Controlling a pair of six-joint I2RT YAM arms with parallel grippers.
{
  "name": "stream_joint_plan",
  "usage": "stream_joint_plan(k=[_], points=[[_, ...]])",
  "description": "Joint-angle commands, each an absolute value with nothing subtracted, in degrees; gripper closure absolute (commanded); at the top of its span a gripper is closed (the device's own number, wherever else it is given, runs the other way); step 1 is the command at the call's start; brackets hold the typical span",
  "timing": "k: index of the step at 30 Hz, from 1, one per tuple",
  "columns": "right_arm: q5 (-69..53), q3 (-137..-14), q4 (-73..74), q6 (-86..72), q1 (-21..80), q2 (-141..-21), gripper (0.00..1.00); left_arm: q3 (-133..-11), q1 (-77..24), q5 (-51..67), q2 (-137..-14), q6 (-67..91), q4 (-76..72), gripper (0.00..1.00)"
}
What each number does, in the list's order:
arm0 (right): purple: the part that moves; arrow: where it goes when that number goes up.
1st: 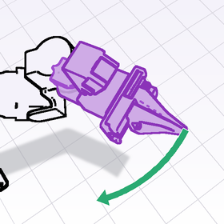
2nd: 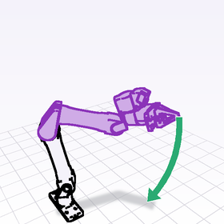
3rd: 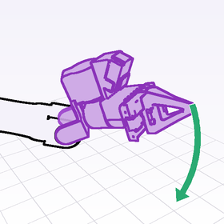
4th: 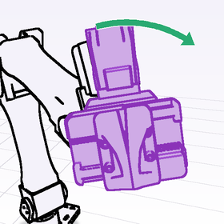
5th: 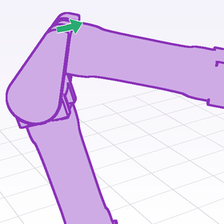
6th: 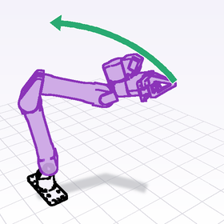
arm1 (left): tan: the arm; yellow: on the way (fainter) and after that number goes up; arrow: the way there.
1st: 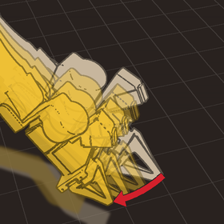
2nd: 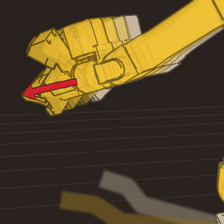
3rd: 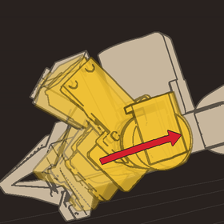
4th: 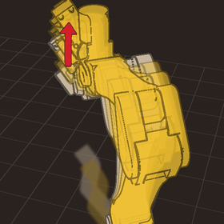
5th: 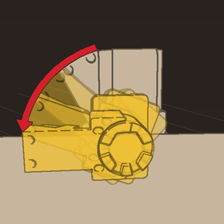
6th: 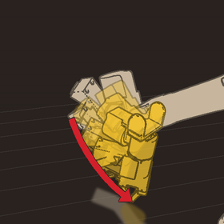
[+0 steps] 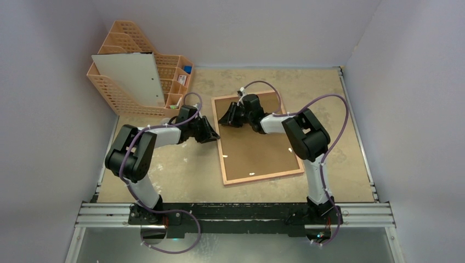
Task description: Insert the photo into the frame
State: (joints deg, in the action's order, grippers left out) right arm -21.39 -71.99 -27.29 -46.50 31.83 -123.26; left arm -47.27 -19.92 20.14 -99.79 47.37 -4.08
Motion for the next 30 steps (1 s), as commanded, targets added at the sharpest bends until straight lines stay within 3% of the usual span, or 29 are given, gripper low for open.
stream_joint_plan(k=[1, 30], points=[[-16.97, -71.26, -24.17, -47.79, 31.73, -122.34, 0.71, -45.96, -19.16, 12.39, -102.82, 43.97, 1.22, 0.78], [-20.53, -72.99, -34.74, -51.01, 31.82, -129.68, 0.71, -45.17, -19.16, 12.74, -102.75, 44.12, 1.05, 0.78]])
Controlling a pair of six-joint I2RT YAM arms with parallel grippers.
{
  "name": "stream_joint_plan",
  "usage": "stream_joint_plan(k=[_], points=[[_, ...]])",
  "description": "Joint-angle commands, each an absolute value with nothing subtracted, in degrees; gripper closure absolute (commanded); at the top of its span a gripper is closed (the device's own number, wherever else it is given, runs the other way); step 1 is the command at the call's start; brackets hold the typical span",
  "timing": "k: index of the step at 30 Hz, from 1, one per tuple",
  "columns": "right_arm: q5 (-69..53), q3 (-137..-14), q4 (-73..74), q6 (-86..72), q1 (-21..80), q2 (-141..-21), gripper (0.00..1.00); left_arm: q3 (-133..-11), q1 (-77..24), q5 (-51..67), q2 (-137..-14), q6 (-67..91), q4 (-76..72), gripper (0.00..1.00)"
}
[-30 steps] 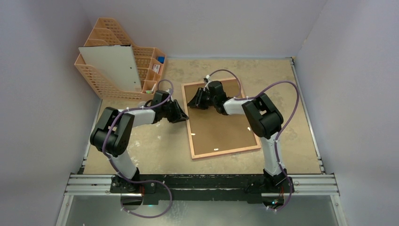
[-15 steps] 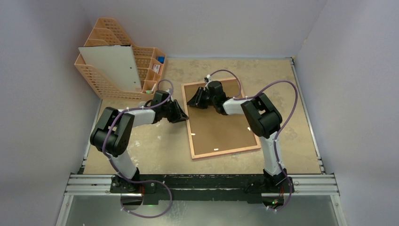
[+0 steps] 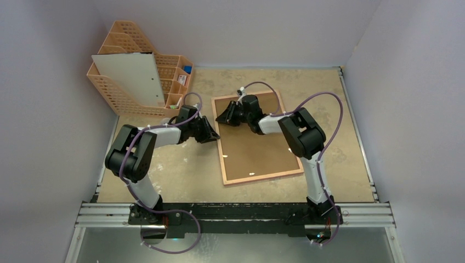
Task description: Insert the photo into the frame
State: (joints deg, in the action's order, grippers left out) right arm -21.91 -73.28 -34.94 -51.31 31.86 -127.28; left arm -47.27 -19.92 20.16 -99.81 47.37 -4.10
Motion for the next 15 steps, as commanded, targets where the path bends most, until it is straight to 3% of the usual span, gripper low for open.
stream_joint_plan(k=[1, 15], points=[[-20.61, -72.83, -35.16, -51.31, 31.82, -129.72, 0.7, -45.13, -19.16, 12.72, -102.71, 44.12, 1.05, 0.78], [-19.83, -60.96, -45.38, -54.8, 31.74, -119.69, 0.65, -45.13, -19.16, 12.24, -102.19, 44.03, 1.3, 0.78]])
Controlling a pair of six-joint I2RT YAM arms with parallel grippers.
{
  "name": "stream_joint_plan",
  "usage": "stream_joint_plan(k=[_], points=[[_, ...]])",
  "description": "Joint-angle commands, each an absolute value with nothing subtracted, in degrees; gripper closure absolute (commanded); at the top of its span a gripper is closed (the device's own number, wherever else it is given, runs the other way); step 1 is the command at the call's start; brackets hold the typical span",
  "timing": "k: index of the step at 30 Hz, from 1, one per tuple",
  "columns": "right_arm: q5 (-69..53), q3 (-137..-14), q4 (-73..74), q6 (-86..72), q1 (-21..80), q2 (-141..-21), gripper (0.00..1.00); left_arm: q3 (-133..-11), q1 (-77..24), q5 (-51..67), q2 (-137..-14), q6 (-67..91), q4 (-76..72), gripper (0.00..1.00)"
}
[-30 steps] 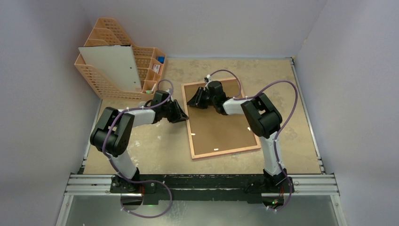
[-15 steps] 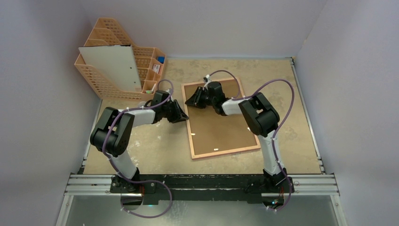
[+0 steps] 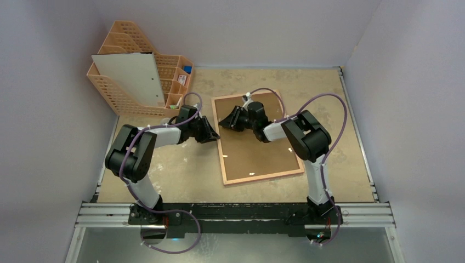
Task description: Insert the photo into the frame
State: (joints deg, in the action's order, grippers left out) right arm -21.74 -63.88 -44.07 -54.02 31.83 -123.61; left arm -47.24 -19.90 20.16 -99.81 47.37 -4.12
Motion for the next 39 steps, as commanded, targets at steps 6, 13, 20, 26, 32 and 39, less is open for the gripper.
stream_joint_plan(k=[6, 13, 20, 26, 32, 39], points=[[-19.24, -63.33, -41.62, -54.94, 31.77, -122.52, 0.65, -45.04, -19.16, 12.13, -102.17, 44.03, 1.32, 0.78], [-15.65, -66.7, -38.67, -54.42, 31.73, -125.2, 0.67, -45.0, -19.16, 12.04, -102.04, 44.12, 1.49, 0.77], [-12.97, -68.44, -38.26, -54.57, 31.73, -126.48, 0.67, -45.13, -19.16, 12.17, -102.28, 44.21, 1.41, 0.77], [-16.08, -69.17, -39.95, -54.73, 31.82, -128.25, 0.68, -45.18, -19.16, 12.13, -102.32, 44.21, 1.42, 0.76], [-17.1, -69.34, -40.02, -55.44, 32.26, -129.24, 0.69, -45.09, -19.16, 12.36, -102.7, 44.22, 1.13, 0.76], [-16.29, -68.06, -40.83, -58.26, 32.97, -129.67, 0.7, -44.75, -19.16, 12.82, -102.69, 44.3, 0.88, 0.77]])
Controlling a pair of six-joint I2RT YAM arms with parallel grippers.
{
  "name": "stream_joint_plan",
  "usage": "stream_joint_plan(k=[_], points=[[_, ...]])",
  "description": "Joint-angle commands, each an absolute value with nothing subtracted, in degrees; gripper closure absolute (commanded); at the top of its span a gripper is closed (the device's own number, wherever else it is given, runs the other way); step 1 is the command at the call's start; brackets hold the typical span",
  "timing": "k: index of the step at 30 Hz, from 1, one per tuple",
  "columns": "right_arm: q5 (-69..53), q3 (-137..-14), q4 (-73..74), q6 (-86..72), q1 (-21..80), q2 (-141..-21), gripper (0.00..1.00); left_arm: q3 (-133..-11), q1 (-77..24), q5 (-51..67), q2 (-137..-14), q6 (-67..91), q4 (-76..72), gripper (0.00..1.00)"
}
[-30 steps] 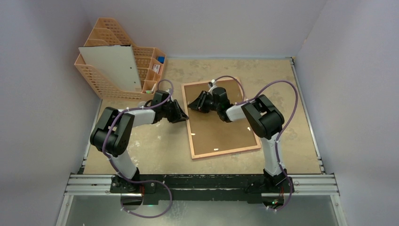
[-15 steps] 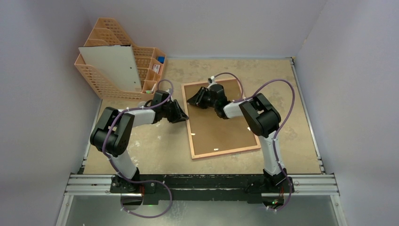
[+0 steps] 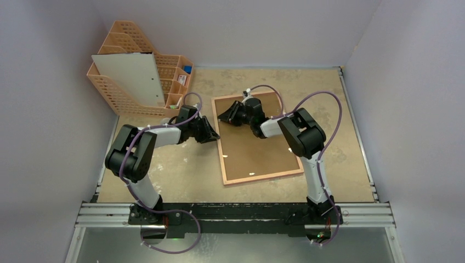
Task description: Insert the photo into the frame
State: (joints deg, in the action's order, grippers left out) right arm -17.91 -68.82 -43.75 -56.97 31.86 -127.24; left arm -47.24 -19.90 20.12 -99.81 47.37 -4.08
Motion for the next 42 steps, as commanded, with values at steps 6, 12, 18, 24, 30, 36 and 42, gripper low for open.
stream_joint_plan(k=[6, 12, 18, 24, 30, 36, 42], points=[[-11.8, -66.31, -39.06, -63.55, 34.78, -127.9, 0.72, -44.3, -19.16, 13.77, -103.06, 44.8, -0.97, 0.77], [-6.98, -64.17, -34.52, -66.72, 35.87, -124.35, 0.73, -44.14, -19.16, 13.54, -102.66, 44.83, -0.98, 0.77], [-4.65, -64.56, -31.23, -65.92, 35.94, -123.14, 0.78, -44.03, -19.16, 13.54, -102.81, 44.82, -1.14, 0.77], [-4.91, -65.86, -29.7, -65.36, 35.91, -124.62, 0.78, -44.03, -19.16, 13.54, -102.74, 44.82, -1.08, 0.77], [-1.25, -65.01, -28.06, -65.43, 35.78, -122.35, 0.71, -43.86, -19.16, 13.4, -102.7, 44.74, -0.97, 0.77], [-1.55, -65.81, -27.61, -65.52, 35.69, -123.72, 0.72, -43.86, -19.16, 13.54, -102.87, 45.01, -1.32, 0.77], [-2.96, -67.09, -29.14, -65.01, 35.68, -126.15, 0.75, -43.78, -19.16, 13.54, -102.88, 44.96, -1.14, 0.77]])
